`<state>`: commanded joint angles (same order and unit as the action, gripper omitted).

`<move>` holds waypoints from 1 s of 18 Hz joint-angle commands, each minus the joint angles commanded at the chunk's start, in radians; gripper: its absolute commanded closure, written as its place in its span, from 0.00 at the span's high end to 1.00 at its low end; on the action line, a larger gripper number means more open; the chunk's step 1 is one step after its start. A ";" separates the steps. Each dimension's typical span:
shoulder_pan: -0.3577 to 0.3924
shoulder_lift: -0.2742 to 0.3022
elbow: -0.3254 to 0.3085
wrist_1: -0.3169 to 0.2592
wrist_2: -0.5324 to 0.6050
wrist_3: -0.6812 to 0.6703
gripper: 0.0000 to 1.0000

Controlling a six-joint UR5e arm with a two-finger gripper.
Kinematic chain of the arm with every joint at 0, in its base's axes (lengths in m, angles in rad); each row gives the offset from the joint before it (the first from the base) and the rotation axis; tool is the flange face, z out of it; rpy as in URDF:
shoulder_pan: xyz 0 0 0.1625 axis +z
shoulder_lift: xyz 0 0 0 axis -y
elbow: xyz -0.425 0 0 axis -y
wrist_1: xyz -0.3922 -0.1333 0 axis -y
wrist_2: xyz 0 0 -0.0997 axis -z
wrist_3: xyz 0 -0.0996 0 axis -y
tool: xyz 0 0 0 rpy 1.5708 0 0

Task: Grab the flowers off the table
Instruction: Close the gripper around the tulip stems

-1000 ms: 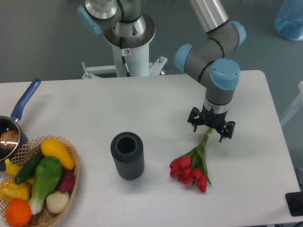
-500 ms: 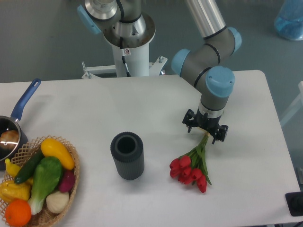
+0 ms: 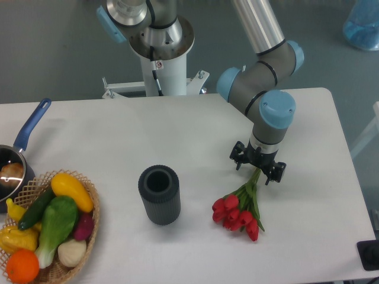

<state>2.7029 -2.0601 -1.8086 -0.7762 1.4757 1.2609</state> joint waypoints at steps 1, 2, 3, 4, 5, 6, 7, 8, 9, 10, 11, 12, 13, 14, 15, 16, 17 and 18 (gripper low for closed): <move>0.000 0.000 0.000 0.000 0.000 0.000 0.90; 0.000 0.000 0.000 0.000 0.000 -0.002 0.87; -0.002 0.000 0.000 0.000 -0.002 -0.002 0.85; -0.002 0.000 0.000 0.000 -0.002 -0.002 0.83; -0.002 0.000 0.000 0.000 -0.002 -0.002 0.81; -0.002 0.000 0.000 0.000 -0.002 -0.002 0.75; -0.002 0.000 0.000 0.000 -0.002 -0.002 0.69; -0.002 0.002 0.002 0.000 -0.003 -0.002 0.66; -0.002 0.002 0.002 0.000 -0.003 -0.002 0.61; -0.002 0.002 0.002 0.000 -0.003 -0.002 0.54; -0.002 0.002 0.002 0.002 -0.003 -0.002 0.43; -0.003 0.002 0.003 0.002 -0.003 -0.003 0.36; -0.003 0.003 0.005 0.000 -0.003 -0.002 0.32; -0.003 0.002 0.008 0.000 -0.003 0.000 0.32; -0.003 0.002 0.009 0.000 -0.002 0.000 0.32; -0.003 0.003 0.009 0.000 -0.002 -0.003 0.28; -0.005 0.003 0.009 0.000 -0.002 -0.005 0.24; -0.005 0.002 0.009 0.000 -0.002 -0.008 0.20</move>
<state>2.6983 -2.0586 -1.7994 -0.7762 1.4742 1.2533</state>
